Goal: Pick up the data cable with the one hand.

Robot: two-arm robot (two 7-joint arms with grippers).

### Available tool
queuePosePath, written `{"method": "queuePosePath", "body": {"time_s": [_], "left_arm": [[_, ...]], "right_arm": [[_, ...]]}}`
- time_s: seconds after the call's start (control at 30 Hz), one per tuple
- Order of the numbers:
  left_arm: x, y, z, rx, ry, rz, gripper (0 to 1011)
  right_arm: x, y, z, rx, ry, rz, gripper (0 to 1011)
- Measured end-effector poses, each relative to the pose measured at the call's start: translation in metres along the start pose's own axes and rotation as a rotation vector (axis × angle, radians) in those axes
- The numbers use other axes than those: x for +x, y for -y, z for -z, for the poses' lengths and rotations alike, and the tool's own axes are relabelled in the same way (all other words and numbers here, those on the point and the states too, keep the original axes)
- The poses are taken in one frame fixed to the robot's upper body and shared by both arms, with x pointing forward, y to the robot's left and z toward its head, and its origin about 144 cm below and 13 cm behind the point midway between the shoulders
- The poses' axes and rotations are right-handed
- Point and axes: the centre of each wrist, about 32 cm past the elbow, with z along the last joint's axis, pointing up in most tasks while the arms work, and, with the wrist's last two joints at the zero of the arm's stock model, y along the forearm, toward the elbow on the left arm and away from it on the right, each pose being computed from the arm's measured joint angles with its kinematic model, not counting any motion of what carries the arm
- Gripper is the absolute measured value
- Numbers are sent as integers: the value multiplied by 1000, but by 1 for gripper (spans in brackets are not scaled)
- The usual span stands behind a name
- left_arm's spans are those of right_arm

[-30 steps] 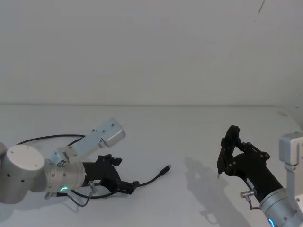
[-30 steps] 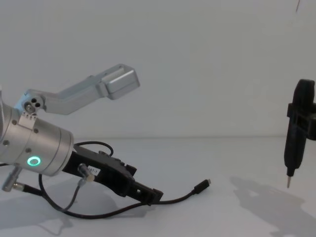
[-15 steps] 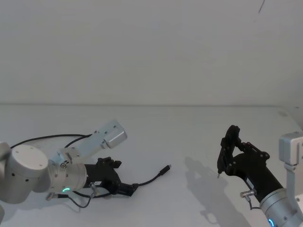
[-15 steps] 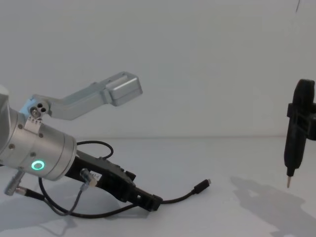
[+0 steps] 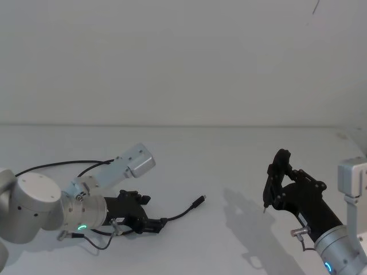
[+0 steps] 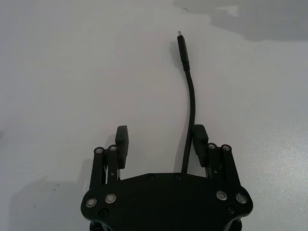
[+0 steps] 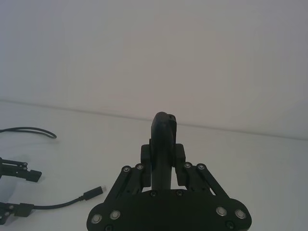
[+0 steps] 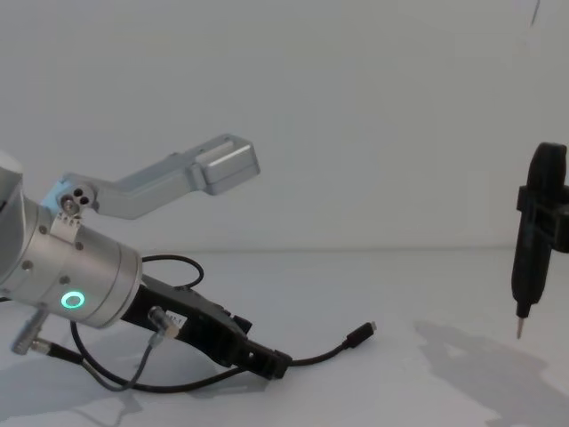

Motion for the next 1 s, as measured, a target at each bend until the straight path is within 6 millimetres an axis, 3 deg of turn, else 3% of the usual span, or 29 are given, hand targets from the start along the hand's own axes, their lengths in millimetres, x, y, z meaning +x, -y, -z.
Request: {"method": "queuePosePath", "body": {"time_s": [1.0], "left_arm": [[0,1,0,10,-4,-1,612]], "right_arm": [[0,0,0,0,0,0,279]]}}
